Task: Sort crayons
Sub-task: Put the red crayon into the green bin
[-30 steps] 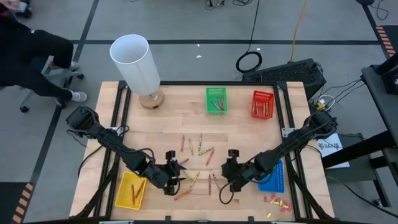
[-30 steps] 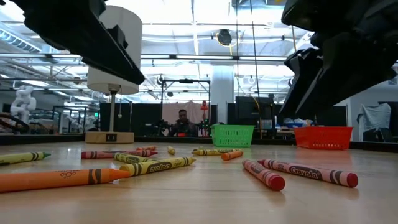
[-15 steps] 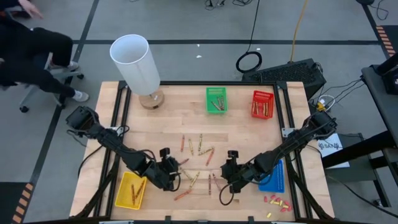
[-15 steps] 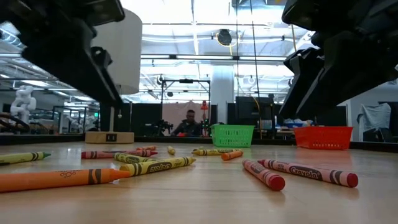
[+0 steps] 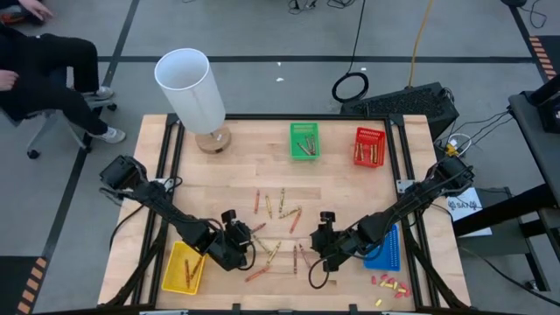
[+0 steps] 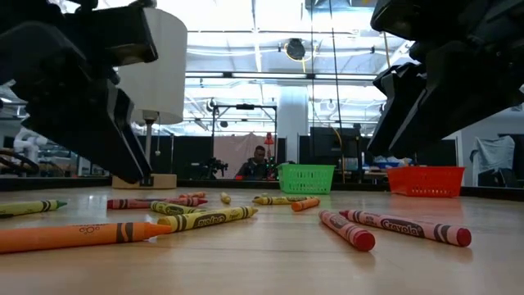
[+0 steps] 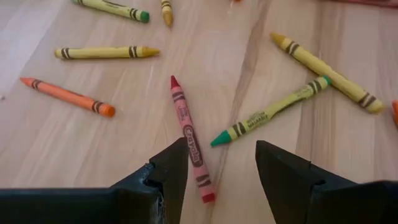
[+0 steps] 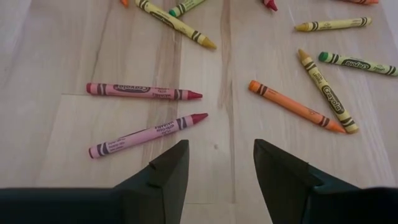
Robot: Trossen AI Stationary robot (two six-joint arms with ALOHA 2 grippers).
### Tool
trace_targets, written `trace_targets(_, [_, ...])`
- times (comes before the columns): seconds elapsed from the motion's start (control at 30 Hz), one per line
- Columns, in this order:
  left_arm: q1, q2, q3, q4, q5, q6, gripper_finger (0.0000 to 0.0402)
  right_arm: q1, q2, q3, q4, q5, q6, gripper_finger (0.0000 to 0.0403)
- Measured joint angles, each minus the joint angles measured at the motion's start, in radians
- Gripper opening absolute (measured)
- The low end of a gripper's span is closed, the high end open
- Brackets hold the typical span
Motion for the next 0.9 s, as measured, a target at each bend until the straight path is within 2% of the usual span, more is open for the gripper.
trace_targets(0.9, [0.010,0.050,0.000,-0.060,-0.007,-0.102,0.0177,0.000,0.000,0.000,0.012,0.003,-0.018,0.0164])
